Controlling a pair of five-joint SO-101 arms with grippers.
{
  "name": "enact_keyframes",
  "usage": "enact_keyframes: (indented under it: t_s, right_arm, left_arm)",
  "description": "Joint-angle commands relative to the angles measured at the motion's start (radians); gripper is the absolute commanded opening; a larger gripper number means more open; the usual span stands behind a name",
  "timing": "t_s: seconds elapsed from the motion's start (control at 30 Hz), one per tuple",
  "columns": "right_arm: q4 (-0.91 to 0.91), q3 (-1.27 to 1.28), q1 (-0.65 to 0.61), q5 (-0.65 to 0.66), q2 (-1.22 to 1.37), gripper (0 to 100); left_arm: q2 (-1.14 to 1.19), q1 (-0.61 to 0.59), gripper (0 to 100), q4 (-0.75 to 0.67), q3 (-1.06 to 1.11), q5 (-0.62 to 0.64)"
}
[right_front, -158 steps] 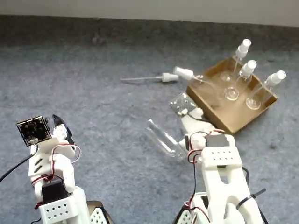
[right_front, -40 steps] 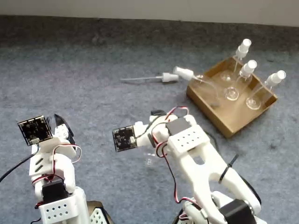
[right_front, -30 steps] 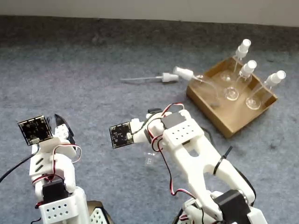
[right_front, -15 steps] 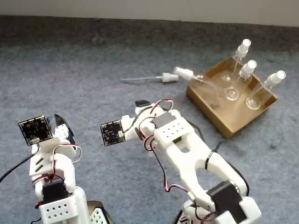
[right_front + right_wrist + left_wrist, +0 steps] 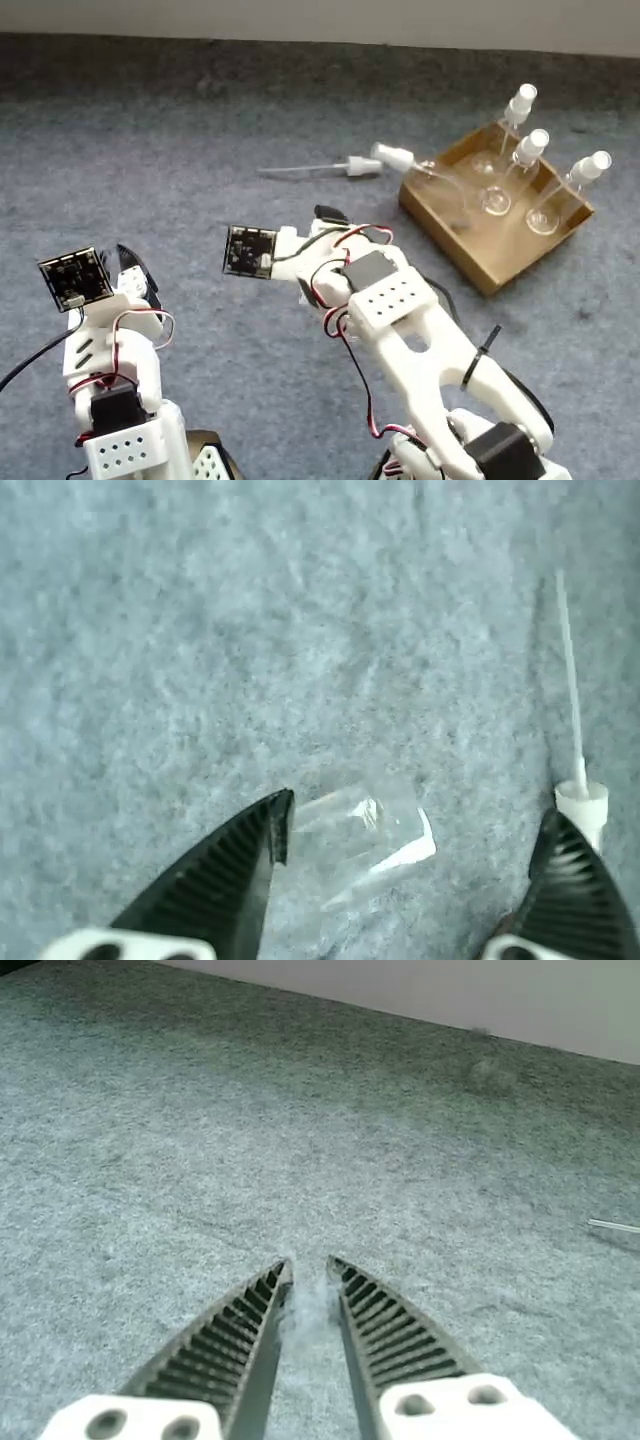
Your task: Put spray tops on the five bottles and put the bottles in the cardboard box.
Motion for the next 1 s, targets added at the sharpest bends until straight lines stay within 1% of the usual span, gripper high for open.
enact_keyframes:
  t_s: [0.0,0.17,0.27,0.43,0.53,0.7,0.97]
  right_arm:
    - [-0.021,-0.007,0.033,-0.187,-0.113,32.9]
    - [0.001,0.007,0.090,-0.486,-0.166,32.9]
    - [0.051,0.012,0.081,-0.608,-0.166,32.9]
    - [0.058,0.027,0.058,-0.776,-0.159,32.9]
    - [0.054,0.042,0.058,-0.832,-0.091,32.9]
    - [0.053,0.033,0.070,-0.867,0.125,32.9]
    - [0.053,-0.119,0.074,-0.913,0.394,32.9]
  left_arm:
    - [-0.004,0.016,1,-0.020,0.021,0.005]
    - [-0.004,0.016,1,-0.020,0.021,0.005]
    - [-0.004,0.016,1,-0.020,0.021,0.005]
    - [-0.004,0.016,1,-0.020,0.021,0.005]
    - [-0.004,0.016,1,-0.020,0.021,0.005]
    - [-0.004,0.016,1,-0.018,0.021,0.005]
    - [-0.004,0.016,1,-0.018,0.021,0.005]
